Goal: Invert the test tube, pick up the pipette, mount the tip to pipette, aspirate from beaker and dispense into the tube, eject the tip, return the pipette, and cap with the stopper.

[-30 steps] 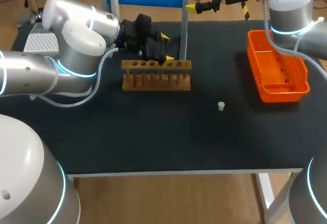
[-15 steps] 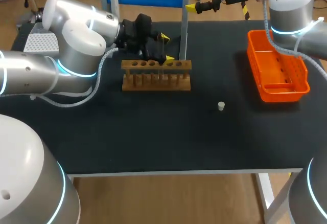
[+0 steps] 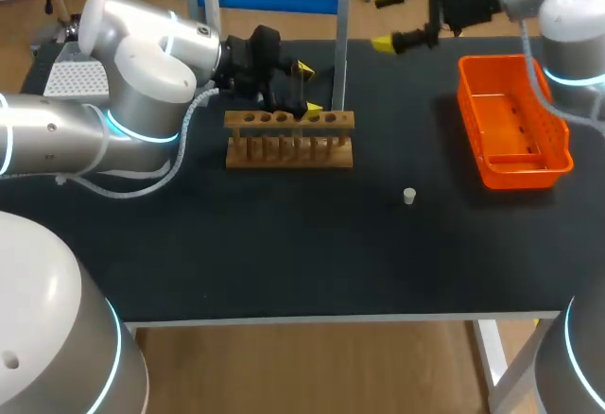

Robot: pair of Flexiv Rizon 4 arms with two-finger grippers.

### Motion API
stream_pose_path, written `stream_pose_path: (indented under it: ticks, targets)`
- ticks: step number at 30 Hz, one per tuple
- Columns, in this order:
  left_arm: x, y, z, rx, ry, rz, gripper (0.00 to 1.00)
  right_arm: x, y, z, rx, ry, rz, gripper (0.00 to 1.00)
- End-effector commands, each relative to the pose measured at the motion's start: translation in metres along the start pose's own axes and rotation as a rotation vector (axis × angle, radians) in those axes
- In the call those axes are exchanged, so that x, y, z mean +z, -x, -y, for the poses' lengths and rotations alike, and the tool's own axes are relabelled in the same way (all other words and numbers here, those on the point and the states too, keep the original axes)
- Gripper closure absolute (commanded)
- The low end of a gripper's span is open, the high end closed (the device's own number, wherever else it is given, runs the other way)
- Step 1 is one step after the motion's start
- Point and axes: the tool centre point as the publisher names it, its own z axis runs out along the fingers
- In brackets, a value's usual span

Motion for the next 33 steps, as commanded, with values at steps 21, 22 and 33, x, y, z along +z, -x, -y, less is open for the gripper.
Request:
stream_pose_path:
  ticks: [21,22,33]
  targets:
    - [0.001,0.001,0.0,0.0,0.001,-0.002,0.0,-0.055,-0.184,0.061,0.137,-0.083,0.015,0.0]
    - [0.001,0.001,0.0,0.0,0.001,-0.002,0.0,-0.055,-0.184,0.061,0.137,-0.083,0.015,0.0]
    - [0.001,0.001,0.0,0.0,0.001,-0.002,0.0,-0.055,-0.184,0.061,0.137,-0.083,0.015,0.0]
